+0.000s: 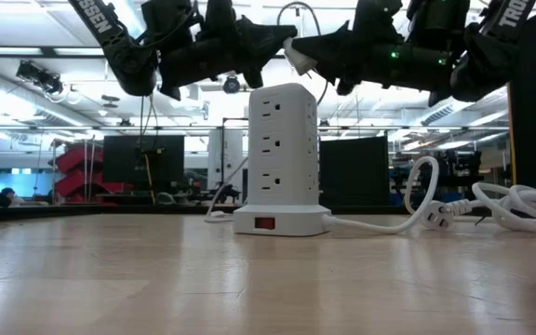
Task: Plug in charger
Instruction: Insert the white charger cable into the white charger adapter
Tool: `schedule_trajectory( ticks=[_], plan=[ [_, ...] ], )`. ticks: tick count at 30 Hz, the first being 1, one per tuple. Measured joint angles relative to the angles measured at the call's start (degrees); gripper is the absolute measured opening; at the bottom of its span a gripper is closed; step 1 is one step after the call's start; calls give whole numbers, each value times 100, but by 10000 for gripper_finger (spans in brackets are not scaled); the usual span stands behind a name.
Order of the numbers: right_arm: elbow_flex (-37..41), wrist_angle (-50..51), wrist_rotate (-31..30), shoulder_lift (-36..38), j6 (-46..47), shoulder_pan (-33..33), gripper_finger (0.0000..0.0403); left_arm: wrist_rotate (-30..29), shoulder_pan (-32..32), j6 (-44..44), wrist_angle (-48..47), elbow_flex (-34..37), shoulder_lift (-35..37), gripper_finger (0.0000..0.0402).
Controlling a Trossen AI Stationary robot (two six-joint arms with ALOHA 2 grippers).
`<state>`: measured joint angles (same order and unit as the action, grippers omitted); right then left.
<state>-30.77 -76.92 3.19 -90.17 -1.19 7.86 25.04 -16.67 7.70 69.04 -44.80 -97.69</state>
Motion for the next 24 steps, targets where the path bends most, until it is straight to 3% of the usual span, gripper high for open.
schedule_trajectory(
  ticks=[15,24],
  plan=[
    [-23,257,-20,15,-78,0,109,12,17,27,-66,15,-5,3],
    [83,560,-194,44,118,7,109,374,-384,238,-134,28,-61,72]
  ],
)
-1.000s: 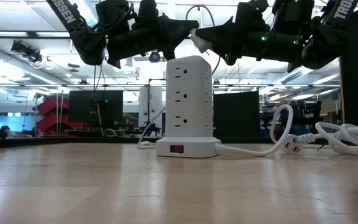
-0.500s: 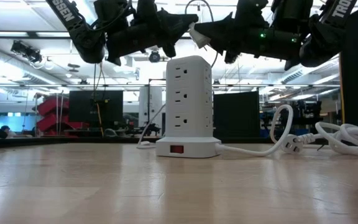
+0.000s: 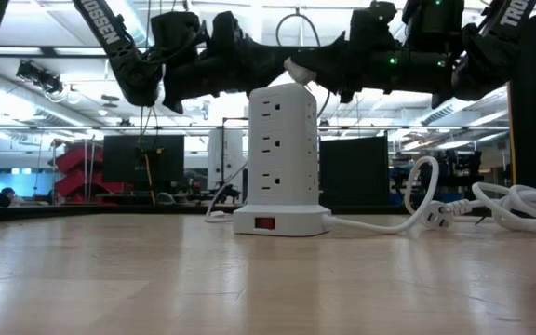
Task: Plug in charger
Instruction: Insert the white charger cable into the white charger adapter, then insert the white charger adapter into the white outlet extension
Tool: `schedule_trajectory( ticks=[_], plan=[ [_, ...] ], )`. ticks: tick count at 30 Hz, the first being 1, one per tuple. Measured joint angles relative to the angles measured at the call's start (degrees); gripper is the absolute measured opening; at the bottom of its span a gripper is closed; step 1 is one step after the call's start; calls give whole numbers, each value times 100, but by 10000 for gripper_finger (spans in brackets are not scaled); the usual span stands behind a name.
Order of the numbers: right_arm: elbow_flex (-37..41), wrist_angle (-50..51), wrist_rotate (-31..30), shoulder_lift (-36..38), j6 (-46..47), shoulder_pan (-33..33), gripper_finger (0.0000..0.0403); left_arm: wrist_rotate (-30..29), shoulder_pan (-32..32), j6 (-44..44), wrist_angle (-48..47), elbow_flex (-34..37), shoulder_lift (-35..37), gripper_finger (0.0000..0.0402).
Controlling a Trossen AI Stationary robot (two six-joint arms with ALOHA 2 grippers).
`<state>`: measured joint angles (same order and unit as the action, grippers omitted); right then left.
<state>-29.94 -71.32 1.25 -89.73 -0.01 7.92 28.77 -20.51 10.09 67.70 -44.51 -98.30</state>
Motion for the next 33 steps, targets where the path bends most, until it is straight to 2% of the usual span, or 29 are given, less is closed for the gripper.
schedule_trajectory(
  ticks=[9,26,33],
  plan=[
    [-10,140,51,9,-4,55,109,233,-238,240,24,-2,2,151],
    [10,57,371,0,127,46,109,1284,-238,211,251,-17,28,209],
    [-71,49,1090,-7,738,189,109,1387,-236,-494,132,-22,31,244]
  ],
)
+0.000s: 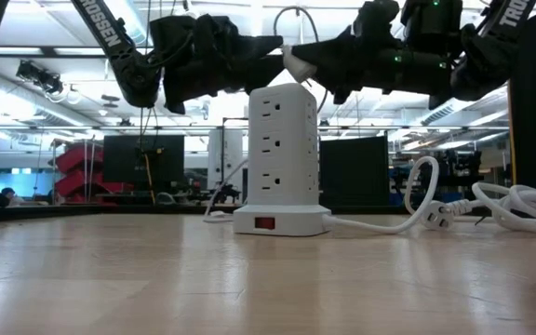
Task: Plug in charger
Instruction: Insert the white charger adapter into the white outlet extension
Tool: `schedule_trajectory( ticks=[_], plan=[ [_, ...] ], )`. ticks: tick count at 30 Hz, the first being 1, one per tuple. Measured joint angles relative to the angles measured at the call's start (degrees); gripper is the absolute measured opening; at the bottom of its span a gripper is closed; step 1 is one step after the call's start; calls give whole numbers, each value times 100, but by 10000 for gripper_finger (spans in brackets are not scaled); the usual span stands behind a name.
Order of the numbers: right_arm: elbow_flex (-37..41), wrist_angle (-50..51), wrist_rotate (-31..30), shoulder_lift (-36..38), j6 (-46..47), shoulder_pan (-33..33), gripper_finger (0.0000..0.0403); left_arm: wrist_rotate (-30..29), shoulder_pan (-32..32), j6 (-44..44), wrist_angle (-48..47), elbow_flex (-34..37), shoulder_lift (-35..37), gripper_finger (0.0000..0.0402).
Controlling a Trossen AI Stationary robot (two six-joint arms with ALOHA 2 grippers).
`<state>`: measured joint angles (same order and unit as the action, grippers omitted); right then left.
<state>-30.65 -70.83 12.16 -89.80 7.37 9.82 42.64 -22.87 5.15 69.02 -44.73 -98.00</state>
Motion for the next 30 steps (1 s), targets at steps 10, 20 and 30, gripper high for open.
schedule_trajectory(
  ticks=[10,20,30],
  plan=[
    [-310,513,910,-4,975,441,109,-206,4,-1232,14,-4,4,267],
    [-496,700,1832,-4,2026,838,109,-84,212,-2009,-437,-9,13,267],
    [-720,1561,2045,-7,2141,862,109,-167,275,-2767,-994,-9,13,259]
  ],
)
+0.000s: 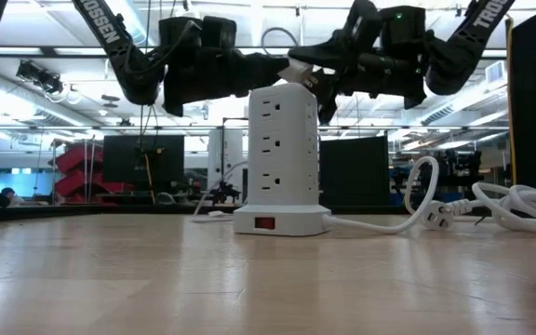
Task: Plug in charger
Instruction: Insert the white charger adapter into the white outlet extension
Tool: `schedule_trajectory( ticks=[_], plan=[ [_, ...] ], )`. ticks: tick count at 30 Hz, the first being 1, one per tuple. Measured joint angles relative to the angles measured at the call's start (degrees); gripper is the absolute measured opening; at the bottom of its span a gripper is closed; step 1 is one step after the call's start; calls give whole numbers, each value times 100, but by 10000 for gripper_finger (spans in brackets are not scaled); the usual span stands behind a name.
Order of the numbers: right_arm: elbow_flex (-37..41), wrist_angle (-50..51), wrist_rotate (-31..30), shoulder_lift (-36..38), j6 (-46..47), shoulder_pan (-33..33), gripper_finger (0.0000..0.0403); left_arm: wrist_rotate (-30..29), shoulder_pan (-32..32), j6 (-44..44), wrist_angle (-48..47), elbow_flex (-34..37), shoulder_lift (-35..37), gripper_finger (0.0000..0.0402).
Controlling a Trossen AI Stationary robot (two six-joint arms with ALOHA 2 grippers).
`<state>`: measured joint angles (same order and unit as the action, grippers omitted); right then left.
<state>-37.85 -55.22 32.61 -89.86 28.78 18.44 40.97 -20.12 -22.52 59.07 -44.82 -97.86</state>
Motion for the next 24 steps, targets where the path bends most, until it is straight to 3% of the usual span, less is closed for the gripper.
schedule_trajectory(
  ticks=[7,19,24],
  plan=[
    [-8,340,95,-2,259,70,109,-81,32,-143,-221,-4,0,231],
    [-10,513,192,-2,617,70,109,-96,190,-579,-372,-2,0,229],
    [-10,571,-55,-2,811,66,109,-438,272,-682,-418,-2,0,229]
  ],
)
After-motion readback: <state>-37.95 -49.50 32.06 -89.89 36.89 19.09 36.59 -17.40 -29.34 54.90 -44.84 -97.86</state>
